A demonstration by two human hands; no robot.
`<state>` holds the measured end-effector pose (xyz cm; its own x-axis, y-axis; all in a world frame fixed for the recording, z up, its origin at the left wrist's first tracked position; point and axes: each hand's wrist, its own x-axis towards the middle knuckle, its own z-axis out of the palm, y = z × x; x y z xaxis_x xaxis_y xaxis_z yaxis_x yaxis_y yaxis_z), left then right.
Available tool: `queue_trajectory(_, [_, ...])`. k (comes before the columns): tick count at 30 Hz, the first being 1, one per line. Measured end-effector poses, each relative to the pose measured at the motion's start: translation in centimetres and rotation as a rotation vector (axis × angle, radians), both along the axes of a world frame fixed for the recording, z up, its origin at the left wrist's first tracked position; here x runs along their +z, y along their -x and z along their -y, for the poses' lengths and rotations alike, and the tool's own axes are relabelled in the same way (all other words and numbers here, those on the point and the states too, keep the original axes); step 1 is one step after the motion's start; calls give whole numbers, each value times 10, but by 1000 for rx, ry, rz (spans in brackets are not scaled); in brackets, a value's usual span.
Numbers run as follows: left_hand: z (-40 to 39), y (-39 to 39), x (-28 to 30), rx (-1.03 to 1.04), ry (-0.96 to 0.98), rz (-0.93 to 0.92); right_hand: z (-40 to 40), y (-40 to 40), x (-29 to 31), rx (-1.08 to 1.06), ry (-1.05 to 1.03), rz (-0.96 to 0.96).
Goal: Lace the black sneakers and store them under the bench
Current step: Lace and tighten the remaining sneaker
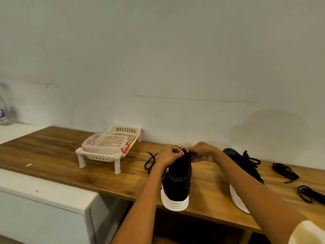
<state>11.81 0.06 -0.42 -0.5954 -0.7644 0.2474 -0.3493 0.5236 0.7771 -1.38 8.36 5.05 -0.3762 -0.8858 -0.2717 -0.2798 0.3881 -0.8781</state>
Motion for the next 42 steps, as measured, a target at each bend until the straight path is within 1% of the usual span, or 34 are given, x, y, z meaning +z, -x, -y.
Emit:
queue_trajectory(2, [-1,0,1,-16,32,29,0,0,-1,-17,12,-6])
queue_trajectory(6, [-5,3,1,51,98,63,3,0,-4,-37,18,-12])
queue_trajectory(10, [-6,5,-2,97,65,39,5,2,-7,-50,35,10])
queue_trajectory(16, [-1,4,-4,13,-5,-2,2,4,-7,-49,46,64])
queue_trajectory(19, [0,1,-4,-34,10,1,3,2,-8,-47,47,75])
queue_trajectory(21, [0,0,-3,-27,43,18,4,2,-8,-58,40,86])
queue_trajectory(26, [-3,4,-2,58,141,46,3,2,-11,-103,111,216])
queue_trajectory(29, [-3,5,-3,97,143,29,-2,6,-16,-70,137,317])
queue_trajectory(31, [-3,6,-4,108,134,16,-4,8,-21,-49,134,352])
queue_trajectory(33, [-2,7,-4,109,116,-2,-5,9,-27,-63,158,324])
queue_trajectory(35, [-1,8,-6,102,98,-11,-3,10,-31,-69,175,251])
queue_trajectory(38, [3,9,-5,64,56,-28,1,10,-22,17,144,129])
queue_trajectory(40, [8,9,-1,66,29,-98,5,10,-4,18,201,137])
queue_trajectory(42, [11,9,7,45,35,-156,8,11,24,-14,325,227])
